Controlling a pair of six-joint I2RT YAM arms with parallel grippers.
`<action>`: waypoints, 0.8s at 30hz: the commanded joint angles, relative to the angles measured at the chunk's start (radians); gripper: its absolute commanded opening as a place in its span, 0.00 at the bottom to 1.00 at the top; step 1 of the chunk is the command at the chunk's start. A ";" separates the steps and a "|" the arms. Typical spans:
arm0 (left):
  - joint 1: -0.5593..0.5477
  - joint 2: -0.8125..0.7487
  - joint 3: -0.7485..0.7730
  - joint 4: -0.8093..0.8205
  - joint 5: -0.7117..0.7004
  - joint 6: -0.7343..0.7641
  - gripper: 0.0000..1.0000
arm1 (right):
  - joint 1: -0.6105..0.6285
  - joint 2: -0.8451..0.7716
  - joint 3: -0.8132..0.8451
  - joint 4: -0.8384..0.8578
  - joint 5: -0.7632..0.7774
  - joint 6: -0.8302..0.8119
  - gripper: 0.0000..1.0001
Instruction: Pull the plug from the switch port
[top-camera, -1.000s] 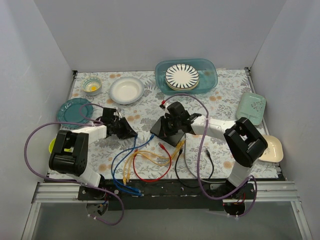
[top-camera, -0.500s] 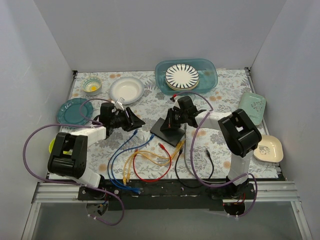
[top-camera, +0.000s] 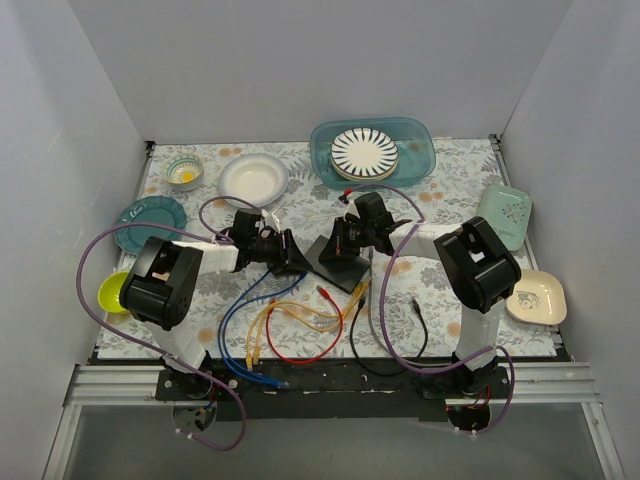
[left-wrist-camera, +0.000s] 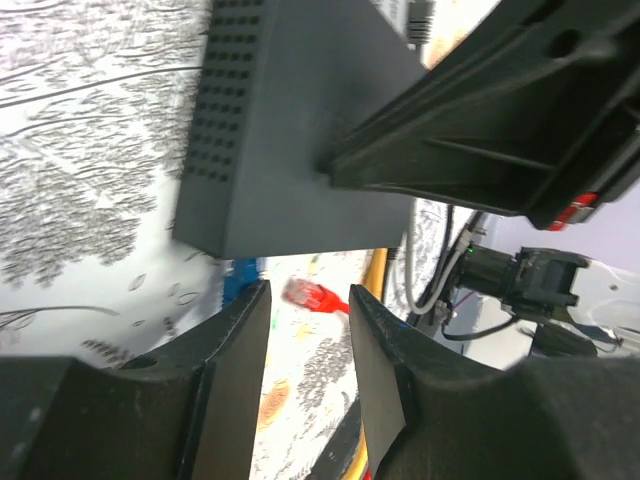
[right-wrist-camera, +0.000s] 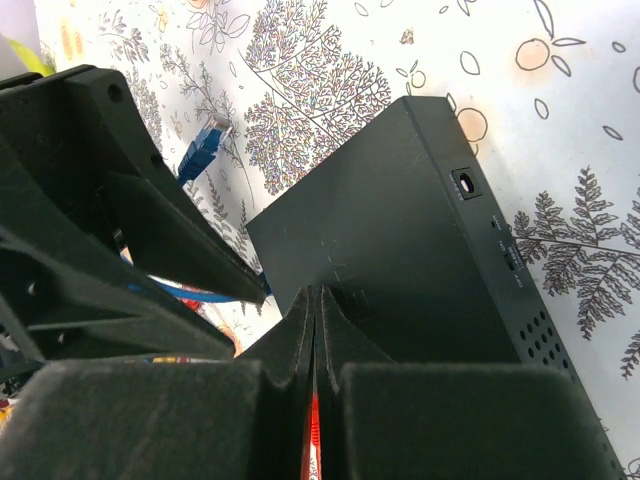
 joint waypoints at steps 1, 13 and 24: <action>0.009 -0.005 -0.002 -0.067 -0.064 0.053 0.37 | -0.005 0.038 -0.022 -0.071 0.037 -0.034 0.01; 0.053 -0.111 -0.082 0.010 -0.201 -0.004 0.38 | -0.007 0.036 -0.036 -0.061 0.035 -0.036 0.01; 0.010 0.030 -0.051 0.035 -0.062 0.023 0.37 | -0.012 0.038 -0.044 -0.057 0.035 -0.036 0.01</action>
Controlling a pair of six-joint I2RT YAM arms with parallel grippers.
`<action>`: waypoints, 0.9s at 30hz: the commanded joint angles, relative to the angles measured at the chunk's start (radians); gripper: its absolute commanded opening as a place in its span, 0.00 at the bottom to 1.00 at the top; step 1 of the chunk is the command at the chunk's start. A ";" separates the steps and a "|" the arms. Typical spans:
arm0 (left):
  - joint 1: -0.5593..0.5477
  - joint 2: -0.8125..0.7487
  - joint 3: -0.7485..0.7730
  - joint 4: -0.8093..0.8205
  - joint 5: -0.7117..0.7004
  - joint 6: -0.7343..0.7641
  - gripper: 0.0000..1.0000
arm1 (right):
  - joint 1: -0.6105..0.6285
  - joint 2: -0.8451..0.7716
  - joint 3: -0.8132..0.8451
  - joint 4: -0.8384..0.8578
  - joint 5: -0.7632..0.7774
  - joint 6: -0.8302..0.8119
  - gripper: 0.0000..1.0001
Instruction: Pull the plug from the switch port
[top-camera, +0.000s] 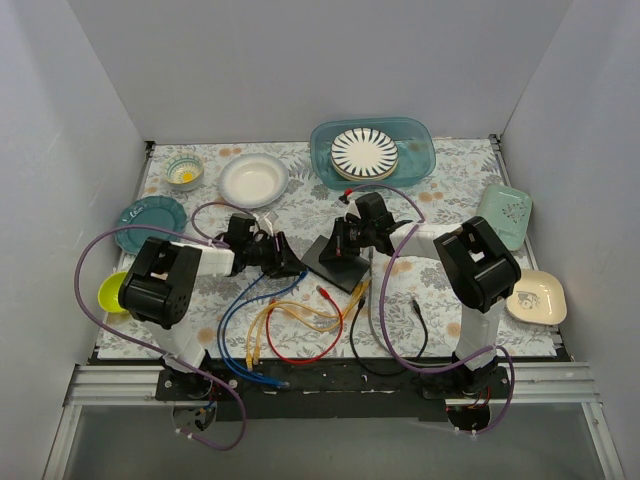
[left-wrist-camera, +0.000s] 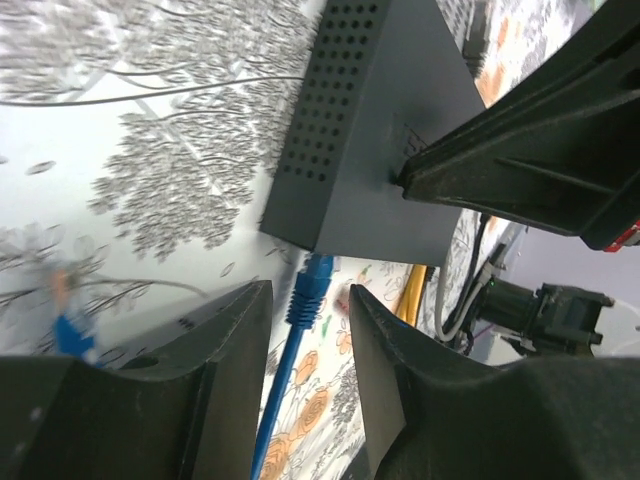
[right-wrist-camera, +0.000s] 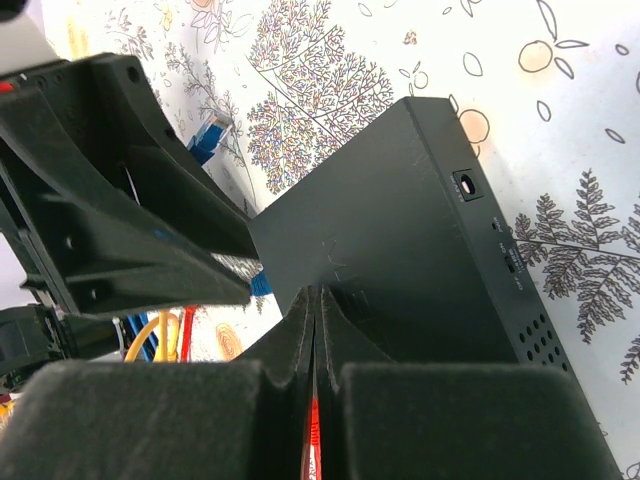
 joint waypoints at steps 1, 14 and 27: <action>-0.034 0.041 0.010 0.002 0.025 0.019 0.37 | -0.006 0.035 -0.037 -0.075 0.050 -0.033 0.01; -0.016 0.090 -0.035 0.132 -0.026 -0.168 0.30 | -0.006 0.028 -0.044 -0.072 0.050 -0.033 0.01; -0.009 0.133 0.002 0.082 -0.037 -0.184 0.21 | -0.006 0.037 -0.041 -0.067 0.039 -0.031 0.01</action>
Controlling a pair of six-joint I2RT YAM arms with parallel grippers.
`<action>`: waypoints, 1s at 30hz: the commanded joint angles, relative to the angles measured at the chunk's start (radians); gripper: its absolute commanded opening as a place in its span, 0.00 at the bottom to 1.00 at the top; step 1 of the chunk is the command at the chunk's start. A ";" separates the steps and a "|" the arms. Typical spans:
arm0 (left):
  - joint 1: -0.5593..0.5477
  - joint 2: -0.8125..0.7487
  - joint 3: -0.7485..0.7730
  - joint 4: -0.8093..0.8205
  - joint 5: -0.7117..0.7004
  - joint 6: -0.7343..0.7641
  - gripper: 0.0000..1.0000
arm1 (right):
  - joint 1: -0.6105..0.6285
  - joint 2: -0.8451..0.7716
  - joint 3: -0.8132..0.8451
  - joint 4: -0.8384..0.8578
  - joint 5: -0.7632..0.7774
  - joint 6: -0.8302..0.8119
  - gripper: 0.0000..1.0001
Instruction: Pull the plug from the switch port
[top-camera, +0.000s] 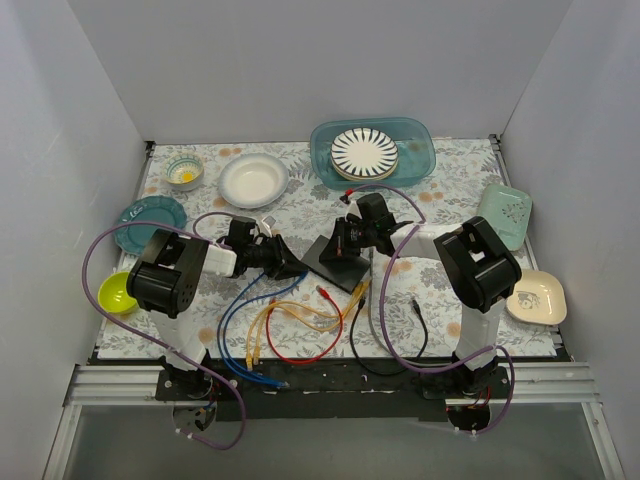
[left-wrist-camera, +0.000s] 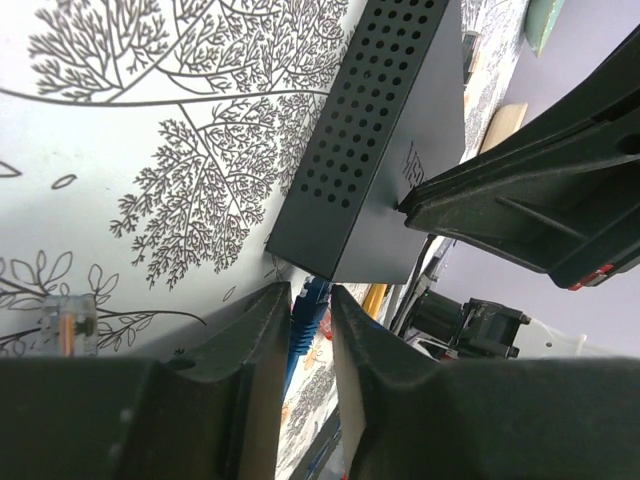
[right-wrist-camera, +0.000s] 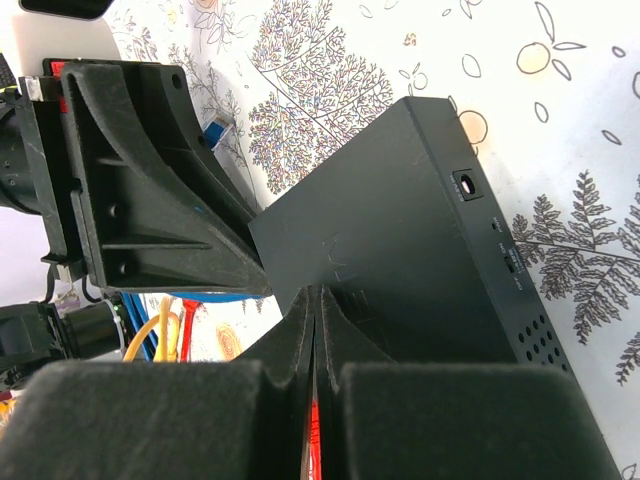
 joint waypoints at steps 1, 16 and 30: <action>-0.009 0.029 0.013 -0.069 -0.094 0.043 0.17 | -0.001 0.038 -0.027 -0.092 0.047 -0.032 0.01; -0.009 0.026 0.011 -0.100 -0.119 0.081 0.00 | 0.071 -0.098 -0.032 -0.164 0.134 -0.130 0.01; -0.009 0.021 0.021 -0.112 -0.103 0.096 0.00 | 0.154 -0.014 0.074 -0.365 0.260 -0.219 0.01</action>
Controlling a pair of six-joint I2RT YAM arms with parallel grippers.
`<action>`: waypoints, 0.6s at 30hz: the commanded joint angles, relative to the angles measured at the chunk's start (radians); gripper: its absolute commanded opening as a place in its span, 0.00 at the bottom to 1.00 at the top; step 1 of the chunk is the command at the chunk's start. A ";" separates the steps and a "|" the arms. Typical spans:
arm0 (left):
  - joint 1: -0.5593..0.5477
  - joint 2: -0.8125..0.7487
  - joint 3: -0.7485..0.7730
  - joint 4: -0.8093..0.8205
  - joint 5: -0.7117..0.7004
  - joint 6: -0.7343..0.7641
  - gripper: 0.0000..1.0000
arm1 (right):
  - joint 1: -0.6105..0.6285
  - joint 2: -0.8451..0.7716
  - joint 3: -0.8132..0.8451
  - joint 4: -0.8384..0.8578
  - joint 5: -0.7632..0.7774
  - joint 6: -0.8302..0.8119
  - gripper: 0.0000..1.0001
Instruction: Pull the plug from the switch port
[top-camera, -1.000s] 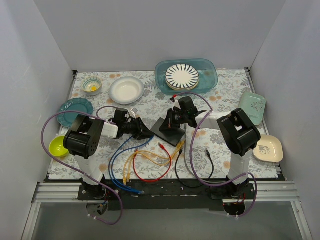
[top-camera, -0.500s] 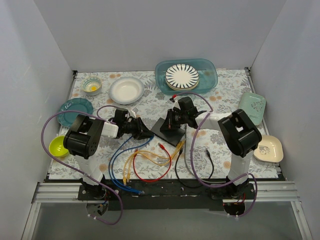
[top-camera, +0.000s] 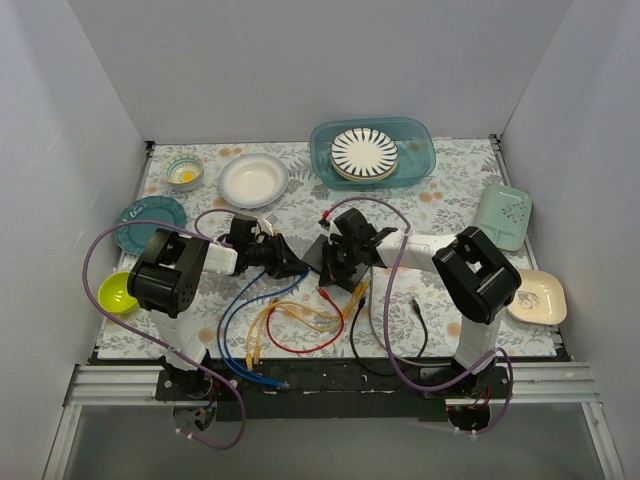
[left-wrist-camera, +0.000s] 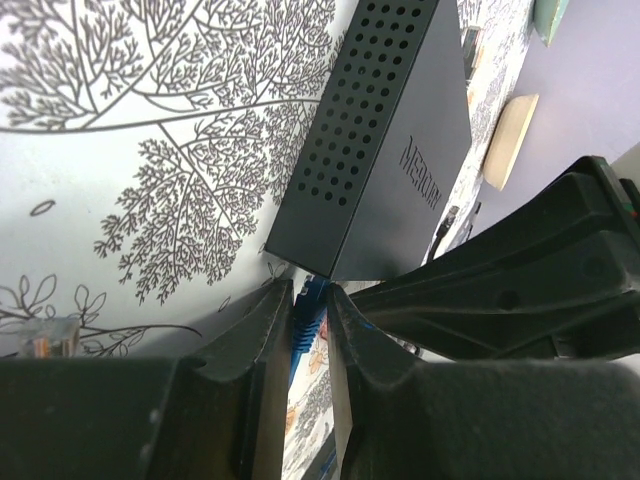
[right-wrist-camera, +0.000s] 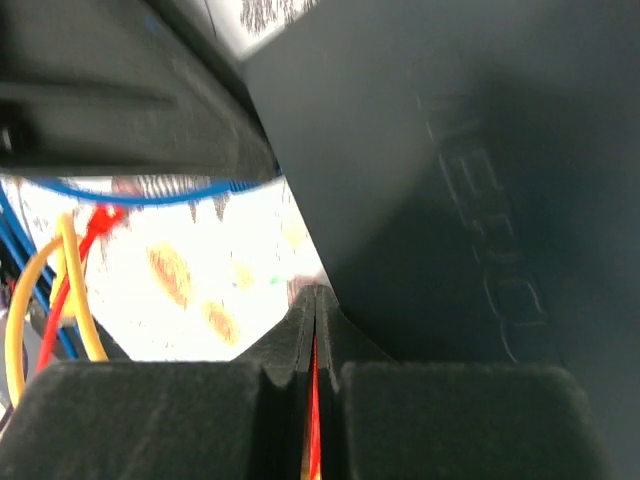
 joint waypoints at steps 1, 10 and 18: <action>-0.006 0.006 -0.009 -0.076 -0.098 0.042 0.00 | -0.010 0.066 0.091 -0.084 0.105 -0.044 0.01; -0.006 -0.112 -0.078 -0.156 -0.090 0.081 0.00 | -0.020 0.100 0.119 -0.078 0.103 -0.018 0.01; -0.003 -0.210 -0.094 -0.237 -0.104 0.118 0.00 | -0.019 0.056 0.078 -0.038 0.080 -0.021 0.01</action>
